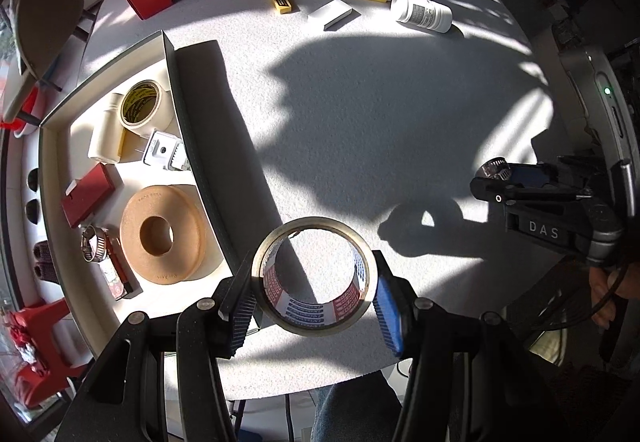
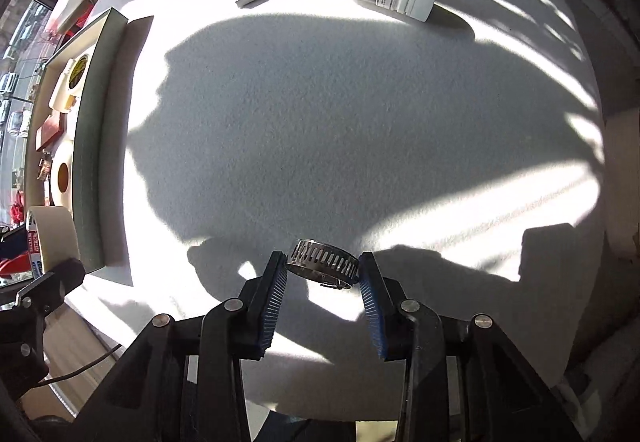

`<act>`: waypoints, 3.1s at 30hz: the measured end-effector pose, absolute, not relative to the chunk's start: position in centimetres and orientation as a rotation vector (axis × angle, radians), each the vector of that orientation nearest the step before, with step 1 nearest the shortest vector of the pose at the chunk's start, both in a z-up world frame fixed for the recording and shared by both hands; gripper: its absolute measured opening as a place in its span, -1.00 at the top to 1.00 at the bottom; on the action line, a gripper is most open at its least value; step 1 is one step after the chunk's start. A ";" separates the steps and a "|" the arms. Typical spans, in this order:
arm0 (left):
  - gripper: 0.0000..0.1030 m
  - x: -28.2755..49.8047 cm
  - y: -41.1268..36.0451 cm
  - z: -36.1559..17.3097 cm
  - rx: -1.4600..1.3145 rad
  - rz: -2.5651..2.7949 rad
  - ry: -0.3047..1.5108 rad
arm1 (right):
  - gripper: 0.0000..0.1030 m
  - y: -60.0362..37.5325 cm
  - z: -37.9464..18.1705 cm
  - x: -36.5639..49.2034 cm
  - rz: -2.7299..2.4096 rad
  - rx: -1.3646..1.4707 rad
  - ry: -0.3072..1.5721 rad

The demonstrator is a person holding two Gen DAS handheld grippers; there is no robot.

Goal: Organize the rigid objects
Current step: 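Carry the tape roll and hose clamp with both tools over the tray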

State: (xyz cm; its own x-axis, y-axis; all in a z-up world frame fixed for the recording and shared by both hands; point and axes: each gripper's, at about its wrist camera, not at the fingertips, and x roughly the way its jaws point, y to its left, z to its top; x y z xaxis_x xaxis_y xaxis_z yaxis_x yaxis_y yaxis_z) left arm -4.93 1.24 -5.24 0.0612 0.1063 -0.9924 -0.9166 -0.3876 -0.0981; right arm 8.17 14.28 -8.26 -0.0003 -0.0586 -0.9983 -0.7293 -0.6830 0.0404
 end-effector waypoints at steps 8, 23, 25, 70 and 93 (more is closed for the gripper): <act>-0.10 -7.5 -1.0 -3.8 -1.446 1.554 0.812 | 0.25 13.5 -6.9 5.2 1.776 -1.797 0.748; -0.10 -12.5 -5.8 -4.1 -1.535 1.705 0.681 | 0.25 10.7 -2.9 1.6 1.844 -1.780 0.610; -0.10 -12.7 -6.3 -4.3 -1.542 1.709 0.672 | 0.25 10.6 -2.8 1.2 1.848 -1.782 0.597; -0.09 -20.8 -12.6 -4.9 -1.709 1.999 0.418 | 0.25 -0.5 -2.9 -20.4 2.172 -1.994 0.422; -0.09 -19.9 -11.9 -6.9 -1.758 1.952 0.458 | 0.25 -0.2 -5.0 -20.7 2.106 -2.049 0.464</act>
State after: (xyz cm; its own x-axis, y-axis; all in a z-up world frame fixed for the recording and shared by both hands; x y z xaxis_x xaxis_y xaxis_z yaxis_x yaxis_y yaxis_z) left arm -19.88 -11.92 -6.95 -0.0683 0.1206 -0.9904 -0.5487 -0.8336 -0.0636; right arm -20.71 -0.23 -4.99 -0.0440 -0.0955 -0.9945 -0.3310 -0.9378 0.1047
